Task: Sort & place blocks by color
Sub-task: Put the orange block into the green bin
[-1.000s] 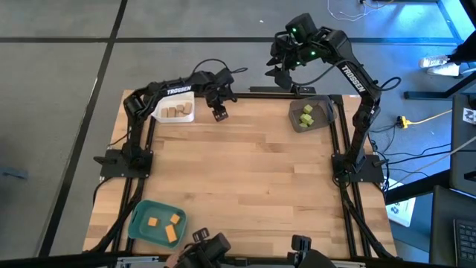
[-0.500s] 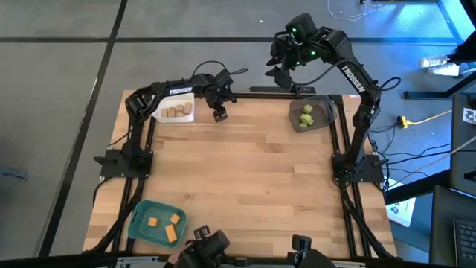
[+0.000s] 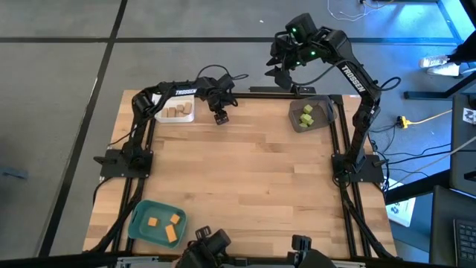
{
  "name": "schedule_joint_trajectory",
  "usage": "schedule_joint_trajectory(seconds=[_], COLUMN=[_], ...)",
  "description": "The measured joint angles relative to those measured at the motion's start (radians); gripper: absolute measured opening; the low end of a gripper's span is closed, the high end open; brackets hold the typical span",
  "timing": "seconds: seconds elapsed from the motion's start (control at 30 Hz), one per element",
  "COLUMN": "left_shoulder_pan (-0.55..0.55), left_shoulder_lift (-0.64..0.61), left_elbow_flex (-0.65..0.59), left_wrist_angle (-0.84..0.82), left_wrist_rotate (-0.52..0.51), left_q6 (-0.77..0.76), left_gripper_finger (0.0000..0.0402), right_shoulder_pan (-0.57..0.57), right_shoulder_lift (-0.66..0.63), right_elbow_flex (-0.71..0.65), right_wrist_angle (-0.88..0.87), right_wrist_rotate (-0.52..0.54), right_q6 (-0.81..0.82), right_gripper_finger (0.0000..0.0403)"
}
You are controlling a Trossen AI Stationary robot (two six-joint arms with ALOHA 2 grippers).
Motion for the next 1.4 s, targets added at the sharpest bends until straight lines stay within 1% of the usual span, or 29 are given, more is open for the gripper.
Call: schedule_joint_trajectory(seconds=[0.27, 0.37, 0.43, 0.5, 0.53, 0.7, 0.87, 1.1, 1.2, 1.33, 1.4], left_shoulder_pan=[-0.006, -0.008, -0.011, -0.014, -0.017, -0.018, -0.018, -0.029, -0.054, -0.105, -0.136], left_shoulder_lift=[0.0, 0.0, 0.0, -0.001, -0.001, -0.017, -0.092, -0.272, -0.359, -0.468, -0.521], left_elbow_flex=[0.0, 0.0, 0.0, 0.001, 0.001, 0.001, 0.001, 0.001, 0.0, 0.001, 0.001], left_wrist_angle=[0.008, 0.008, 0.004, -0.004, -0.006, -0.042, -0.117, -0.233, -0.32, -0.48, -0.566], left_wrist_rotate=[0.006, -0.001, -0.051, -0.079, -0.082, -0.061, -0.042, 0.002, 0.006, 0.009, 0.02], left_q6=[0.014, 0.053, 0.081, 0.105, 0.109, 0.105, 0.074, -0.063, -0.132, -0.187, -0.225], left_gripper_finger=[0.0203, 0.0178, 0.0149, 0.0118, 0.0112, 0.0112, 0.0112, 0.0112, 0.0112, 0.0112, 0.0112], right_shoulder_pan=[0.0, 0.0, 0.0, 0.0, 0.0, 0.0, 0.0, 0.0, 0.003, 0.002, 0.003], right_shoulder_lift=[0.0, 0.0, 0.0, 0.0, 0.0, 0.0, 0.0, 0.0, 0.0, 0.0, 0.0], right_elbow_flex=[0.0, 0.0, 0.0, 0.0, 0.0, 0.0, 0.0, 0.0, 0.0, 0.0, 0.0], right_wrist_angle=[0.0, 0.0, 0.0, 0.0, 0.0, 0.0, 0.0, 0.015, 0.014, -0.045, -0.084], right_wrist_rotate=[0.0, 0.0, 0.0, 0.0, 0.0, 0.0, 0.0, -0.007, -0.077, -0.294, -0.377], right_q6=[0.0, 0.0, 0.0, 0.0, 0.0, 0.0, 0.0, 0.018, -0.008, -0.113, -0.161], right_gripper_finger=[0.019, 0.019, 0.019, 0.019, 0.019, 0.019, 0.019, 0.019, 0.019, 0.019, 0.019])
